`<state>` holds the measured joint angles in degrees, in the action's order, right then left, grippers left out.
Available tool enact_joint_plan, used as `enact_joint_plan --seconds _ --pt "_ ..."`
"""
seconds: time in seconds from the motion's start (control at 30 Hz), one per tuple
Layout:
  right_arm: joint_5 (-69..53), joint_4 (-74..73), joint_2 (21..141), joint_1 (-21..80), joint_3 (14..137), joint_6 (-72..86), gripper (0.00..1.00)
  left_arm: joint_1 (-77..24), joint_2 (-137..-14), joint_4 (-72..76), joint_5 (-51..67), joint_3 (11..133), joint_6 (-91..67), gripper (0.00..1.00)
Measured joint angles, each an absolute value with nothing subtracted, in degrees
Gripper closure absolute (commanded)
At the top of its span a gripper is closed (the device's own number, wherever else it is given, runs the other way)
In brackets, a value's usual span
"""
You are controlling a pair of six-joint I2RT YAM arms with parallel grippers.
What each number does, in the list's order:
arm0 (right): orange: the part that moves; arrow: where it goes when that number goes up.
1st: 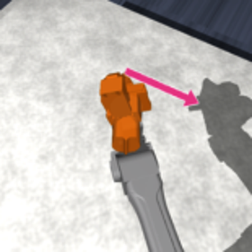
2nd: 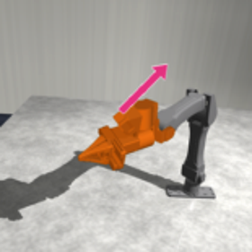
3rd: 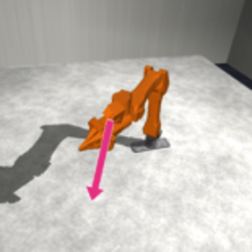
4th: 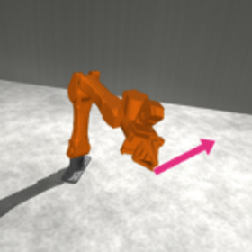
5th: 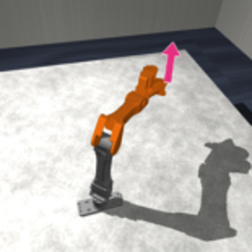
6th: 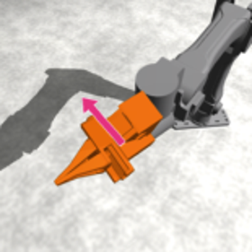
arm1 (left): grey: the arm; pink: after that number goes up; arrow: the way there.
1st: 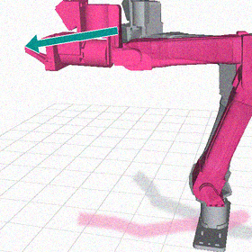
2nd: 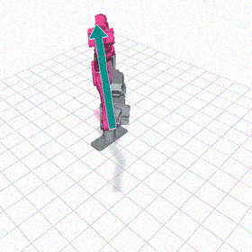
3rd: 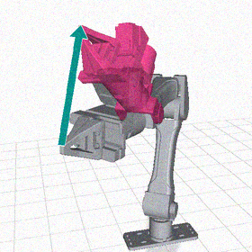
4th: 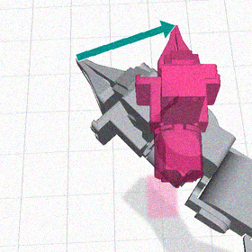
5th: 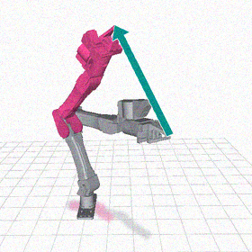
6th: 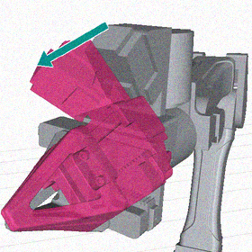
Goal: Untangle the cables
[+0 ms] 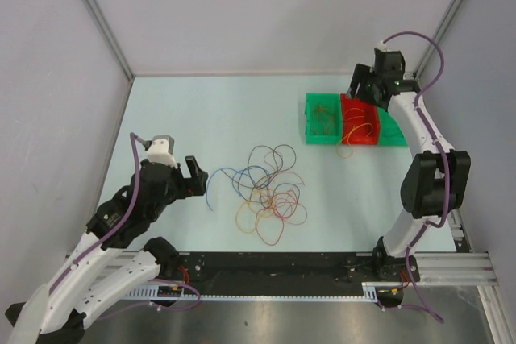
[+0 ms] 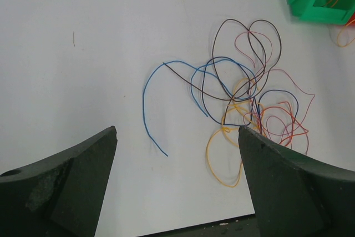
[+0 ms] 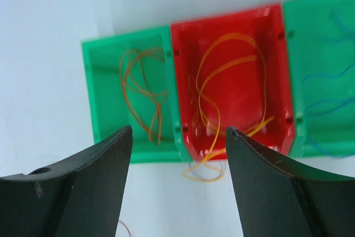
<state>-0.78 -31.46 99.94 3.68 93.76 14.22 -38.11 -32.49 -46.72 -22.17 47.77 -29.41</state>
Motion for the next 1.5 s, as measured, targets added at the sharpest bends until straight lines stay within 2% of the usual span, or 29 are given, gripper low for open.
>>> enact_joint_plan --seconds 0.4,0.8,1.03,1.13,1.27,1.5 --pt "2.3 -32.5 96.3 9.6 73.8 21.0 0.38 -38.1 -32.5 -46.5 -22.0 47.7 -29.4 0.05" --pt "4.2 -28.6 97.4 6.6 73.2 23.0 0.51 -38.1 -32.4 -46.4 -22.1 47.7 -29.4 0.05" --pt "3.4 -25.7 100.6 5.0 73.2 23.4 0.54 -38.1 -32.5 -46.4 -22.1 47.7 -29.4 0.05" --pt "2.5 -24.5 101.0 4.8 73.2 23.4 0.59 -38.1 -32.6 -46.4 -22.1 47.7 -29.4 0.05" --pt "1.8 -22.9 101.3 4.6 73.2 23.4 0.7 -38.1 -33.0 -46.4 -22.1 47.7 -29.4 0.05" --pt "1.5 -22.0 102.9 3.9 73.2 23.5 0.78 -38.0 -33.6 -46.4 -22.1 47.7 -29.4 0.05"
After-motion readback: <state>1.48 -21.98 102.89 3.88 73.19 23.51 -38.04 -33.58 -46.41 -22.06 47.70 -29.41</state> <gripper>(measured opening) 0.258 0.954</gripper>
